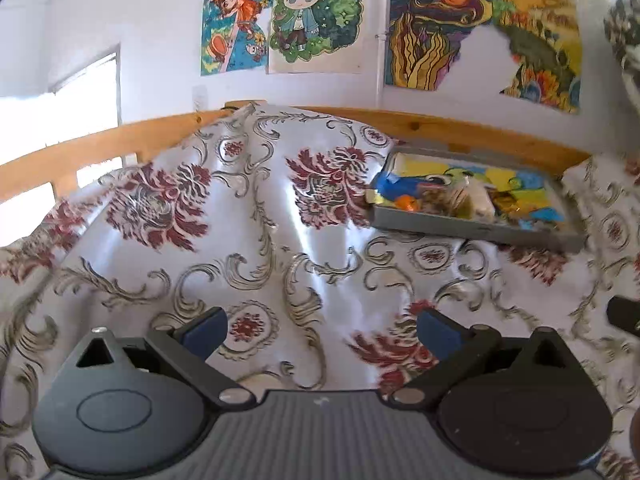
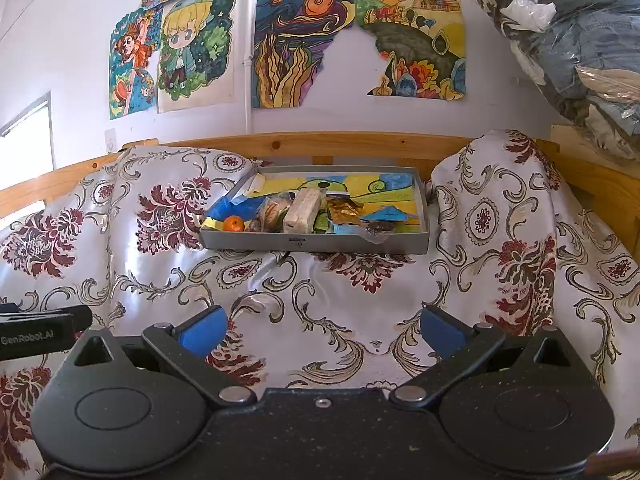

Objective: Organize snacks

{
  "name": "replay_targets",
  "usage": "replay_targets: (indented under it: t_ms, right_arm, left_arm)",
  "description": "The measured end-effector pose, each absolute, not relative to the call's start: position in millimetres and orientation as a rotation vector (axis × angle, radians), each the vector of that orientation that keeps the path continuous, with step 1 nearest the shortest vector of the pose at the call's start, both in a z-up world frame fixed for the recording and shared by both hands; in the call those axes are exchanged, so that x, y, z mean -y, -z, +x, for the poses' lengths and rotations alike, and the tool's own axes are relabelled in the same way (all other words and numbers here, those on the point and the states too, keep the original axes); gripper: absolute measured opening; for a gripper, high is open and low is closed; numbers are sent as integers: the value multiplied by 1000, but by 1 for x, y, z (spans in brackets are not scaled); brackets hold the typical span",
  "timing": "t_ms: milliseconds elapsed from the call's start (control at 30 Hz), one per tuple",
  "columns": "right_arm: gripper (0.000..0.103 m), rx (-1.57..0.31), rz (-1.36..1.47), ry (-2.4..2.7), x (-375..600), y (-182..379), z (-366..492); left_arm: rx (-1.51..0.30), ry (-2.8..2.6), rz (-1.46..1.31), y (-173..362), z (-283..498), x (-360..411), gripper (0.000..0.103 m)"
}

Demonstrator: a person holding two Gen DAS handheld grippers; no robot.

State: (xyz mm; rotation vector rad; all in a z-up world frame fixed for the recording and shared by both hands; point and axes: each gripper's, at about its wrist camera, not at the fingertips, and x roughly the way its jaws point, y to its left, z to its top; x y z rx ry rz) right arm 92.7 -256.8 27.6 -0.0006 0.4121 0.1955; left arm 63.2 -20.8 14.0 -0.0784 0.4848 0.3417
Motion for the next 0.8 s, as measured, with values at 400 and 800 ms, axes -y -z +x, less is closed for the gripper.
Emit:
replay_targets:
  t_ms: [400, 800]
  right_arm:
    - [102, -418, -11, -196, 256, -28, 93]
    - [102, -422, -15, -196, 255, -27, 93]
  left_arm:
    - [-498, -308, -98, -14, 64, 21, 102]
    - [-510, -308, -104, -13, 64, 19, 102]
